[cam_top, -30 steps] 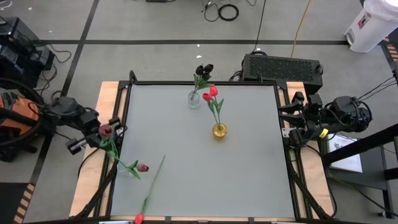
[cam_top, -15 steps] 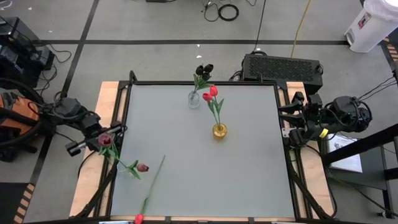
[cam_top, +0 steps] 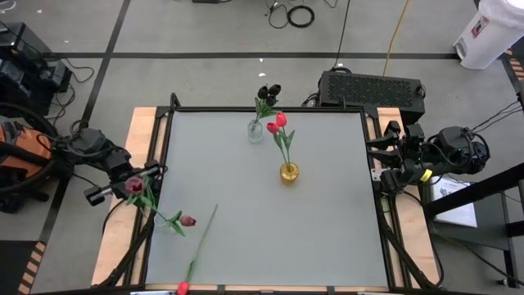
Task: Sort flowers into vase by color
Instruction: Put the red tulip into the bottom transparent bin
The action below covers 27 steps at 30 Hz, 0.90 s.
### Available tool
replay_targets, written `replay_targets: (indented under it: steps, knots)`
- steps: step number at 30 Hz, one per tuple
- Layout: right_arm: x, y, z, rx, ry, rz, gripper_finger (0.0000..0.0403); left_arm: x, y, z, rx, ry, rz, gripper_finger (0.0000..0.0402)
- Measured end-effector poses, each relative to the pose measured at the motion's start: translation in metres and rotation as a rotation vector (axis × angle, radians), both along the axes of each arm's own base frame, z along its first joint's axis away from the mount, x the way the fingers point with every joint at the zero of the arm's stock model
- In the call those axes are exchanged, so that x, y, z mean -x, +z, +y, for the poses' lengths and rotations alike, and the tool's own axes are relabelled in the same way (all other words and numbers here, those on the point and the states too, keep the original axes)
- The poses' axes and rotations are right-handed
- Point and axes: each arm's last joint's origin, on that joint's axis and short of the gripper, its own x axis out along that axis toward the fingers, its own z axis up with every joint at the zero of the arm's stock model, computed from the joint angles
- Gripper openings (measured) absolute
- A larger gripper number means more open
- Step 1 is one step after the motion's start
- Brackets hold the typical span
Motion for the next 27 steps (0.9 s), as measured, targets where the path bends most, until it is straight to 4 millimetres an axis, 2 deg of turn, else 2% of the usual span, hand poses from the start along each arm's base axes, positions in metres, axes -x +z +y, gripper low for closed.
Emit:
replay_targets:
  steps: [6,16,27]
  knots:
    - [0.0,0.0,0.0,0.0,0.0,0.0,0.016,0.001,0.002,0.0,0.008,-0.012,-0.023,0.0006]
    - [0.0,0.0,0.0,0.0,0.0,0.0,0.016,-0.001,0.005,0.002,0.04,0.105,-0.038,0.0003]
    - [0.0,0.0,0.0,0.0,0.0,0.0,0.016,0.014,0.035,0.01,0.15,0.163,-0.099,0.0003]
